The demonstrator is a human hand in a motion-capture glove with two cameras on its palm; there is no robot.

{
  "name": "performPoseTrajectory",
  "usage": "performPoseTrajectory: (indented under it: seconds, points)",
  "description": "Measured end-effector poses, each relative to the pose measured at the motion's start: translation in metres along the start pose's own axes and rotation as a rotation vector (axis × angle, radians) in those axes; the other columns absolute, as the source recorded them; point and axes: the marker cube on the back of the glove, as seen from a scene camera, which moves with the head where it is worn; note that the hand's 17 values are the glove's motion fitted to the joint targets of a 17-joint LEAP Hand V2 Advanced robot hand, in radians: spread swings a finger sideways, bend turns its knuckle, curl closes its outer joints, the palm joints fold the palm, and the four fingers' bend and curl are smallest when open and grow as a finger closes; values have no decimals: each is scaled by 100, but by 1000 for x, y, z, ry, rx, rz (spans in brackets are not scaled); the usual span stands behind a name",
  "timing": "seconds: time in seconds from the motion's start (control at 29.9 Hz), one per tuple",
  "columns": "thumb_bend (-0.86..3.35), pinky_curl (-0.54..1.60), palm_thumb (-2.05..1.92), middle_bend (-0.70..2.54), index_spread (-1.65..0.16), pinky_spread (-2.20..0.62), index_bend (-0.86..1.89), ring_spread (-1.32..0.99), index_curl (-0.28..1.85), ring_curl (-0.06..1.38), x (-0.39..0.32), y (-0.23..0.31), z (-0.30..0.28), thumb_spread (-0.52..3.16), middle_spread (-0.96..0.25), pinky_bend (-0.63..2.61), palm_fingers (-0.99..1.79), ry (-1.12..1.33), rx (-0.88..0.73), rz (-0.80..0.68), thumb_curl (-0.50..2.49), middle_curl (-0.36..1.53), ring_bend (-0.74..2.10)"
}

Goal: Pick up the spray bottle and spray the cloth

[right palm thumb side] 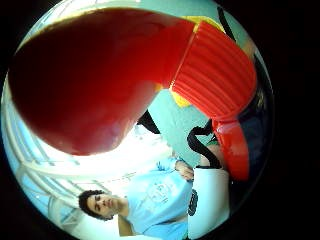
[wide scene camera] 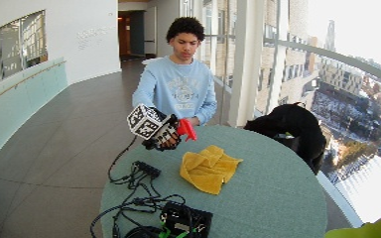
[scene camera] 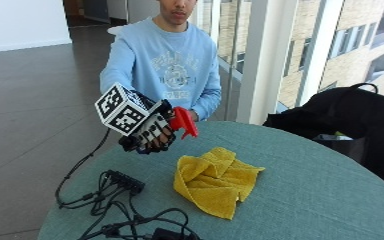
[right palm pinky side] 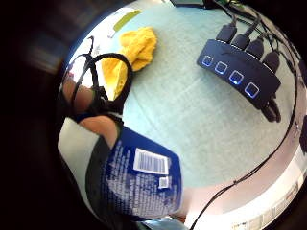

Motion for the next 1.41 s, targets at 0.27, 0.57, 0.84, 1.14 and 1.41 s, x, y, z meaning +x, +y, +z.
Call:
performPoseTrajectory:
  seconds: [0.27, 0.57, 0.84, 1.14, 1.41]
  points:
    - [-3, 38, 102, 34, -20, 7, 14, -4, 39, 43, -4, 0, 2, 52, -10, 34, 115, 3, -4, -2, 71, 53, 52]
    - [-3, 38, 102, 34, -20, 7, 14, -4, 39, 43, -21, 5, 6, 52, -10, 34, 114, -62, 17, -61, 72, 53, 52]
    - [-3, 38, 98, 34, -20, 7, 14, -4, 40, 43, -75, 17, 34, 55, -10, 34, 114, -229, 127, -273, 72, 54, 53]
    - [-4, 37, 93, 35, -21, 7, 12, -4, 39, 43, -159, 7, 93, 65, -10, 33, 114, -430, 191, -492, 70, 54, 54]
    - [-3, 37, 91, 35, -22, 7, 13, -5, 39, 42, -234, -17, 159, 73, -9, 32, 111, -542, 250, -613, 68, 53, 52]
